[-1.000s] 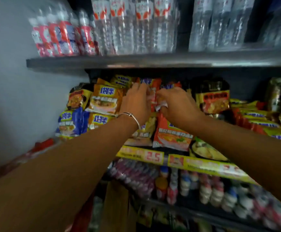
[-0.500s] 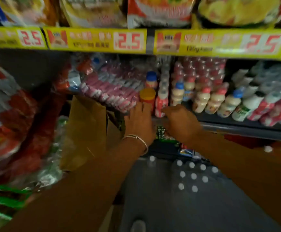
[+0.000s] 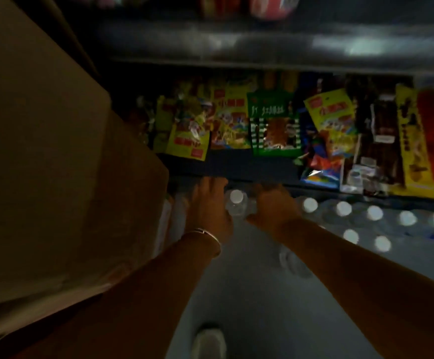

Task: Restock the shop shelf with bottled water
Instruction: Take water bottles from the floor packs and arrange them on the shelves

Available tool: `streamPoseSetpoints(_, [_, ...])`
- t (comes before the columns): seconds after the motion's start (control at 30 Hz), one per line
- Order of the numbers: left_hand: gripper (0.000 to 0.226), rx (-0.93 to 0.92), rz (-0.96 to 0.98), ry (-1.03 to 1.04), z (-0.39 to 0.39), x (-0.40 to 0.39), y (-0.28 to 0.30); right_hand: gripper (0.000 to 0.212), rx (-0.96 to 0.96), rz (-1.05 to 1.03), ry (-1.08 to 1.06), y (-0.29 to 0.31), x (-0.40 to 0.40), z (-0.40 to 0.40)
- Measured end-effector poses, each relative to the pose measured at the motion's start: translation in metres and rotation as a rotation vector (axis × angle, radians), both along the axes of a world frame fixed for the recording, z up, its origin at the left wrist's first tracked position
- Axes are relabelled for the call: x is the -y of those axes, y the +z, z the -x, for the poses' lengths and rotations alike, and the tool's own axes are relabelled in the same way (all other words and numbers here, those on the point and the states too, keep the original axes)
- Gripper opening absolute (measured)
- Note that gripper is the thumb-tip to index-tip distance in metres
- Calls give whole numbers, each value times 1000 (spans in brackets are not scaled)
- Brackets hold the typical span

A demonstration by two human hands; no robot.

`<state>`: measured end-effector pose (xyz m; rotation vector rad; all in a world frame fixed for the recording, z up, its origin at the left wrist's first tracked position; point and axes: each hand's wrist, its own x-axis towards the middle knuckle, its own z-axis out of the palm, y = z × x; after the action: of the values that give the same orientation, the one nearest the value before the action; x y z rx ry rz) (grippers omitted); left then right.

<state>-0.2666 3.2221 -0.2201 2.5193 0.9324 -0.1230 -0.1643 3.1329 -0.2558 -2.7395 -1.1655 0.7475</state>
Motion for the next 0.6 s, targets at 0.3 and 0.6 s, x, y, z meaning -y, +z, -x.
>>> streamPoseSetpoints(0.3, [61,-68,-45,-51,-15,-19,-101,86,-99,-143,-73,-120,-29,-14])
streamPoseSetpoints(0.6, [66,-96,-15,-40,-10,-24,-105,61,-137,-310,-164,-127,-22,0])
